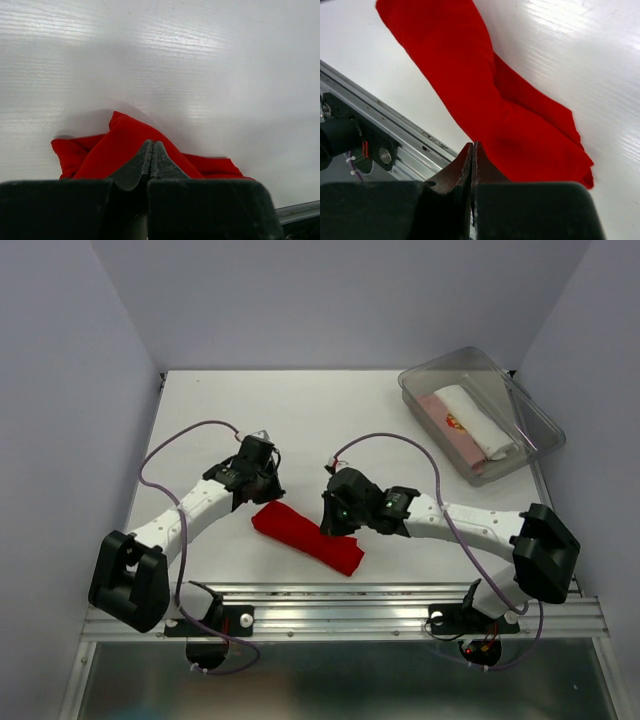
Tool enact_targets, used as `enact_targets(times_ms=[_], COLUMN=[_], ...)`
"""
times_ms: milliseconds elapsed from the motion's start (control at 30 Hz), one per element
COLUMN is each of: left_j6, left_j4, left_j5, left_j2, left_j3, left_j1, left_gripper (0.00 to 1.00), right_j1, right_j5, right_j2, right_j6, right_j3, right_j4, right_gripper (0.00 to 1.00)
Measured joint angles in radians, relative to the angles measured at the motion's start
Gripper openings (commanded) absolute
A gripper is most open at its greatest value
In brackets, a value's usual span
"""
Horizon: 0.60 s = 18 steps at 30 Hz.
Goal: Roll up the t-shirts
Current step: Roll the T-shirt to the center of the board.
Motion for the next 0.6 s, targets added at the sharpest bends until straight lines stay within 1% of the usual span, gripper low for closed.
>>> enact_targets(times_ms=[200, 333, 433, 600], left_j6=[-0.001, -0.001, -0.008, -0.055], left_j4=[-0.06, -0.073, -0.055, -0.042], left_j5=[-0.037, -0.042, -0.02, 0.001], left_j2=[-0.051, -0.118, -0.137, -0.079], left_j3=[0.07, 0.07, 0.031, -0.062], left_j1=[0.0, 0.0, 0.0, -0.006], left_gripper=[0.0, 0.0, 0.0, 0.0], right_j1=[0.002, 0.002, 0.002, 0.003], right_j5=[-0.007, 0.006, 0.013, 0.032], right_j2=[0.167, 0.275, 0.294, 0.285], right_j6=[0.014, 0.034, 0.04, 0.039], right_j3=[0.014, 0.015, 0.016, 0.013], right_j4=[0.066, 0.132, 0.177, 0.187], right_gripper=[0.01, 0.01, 0.01, 0.01])
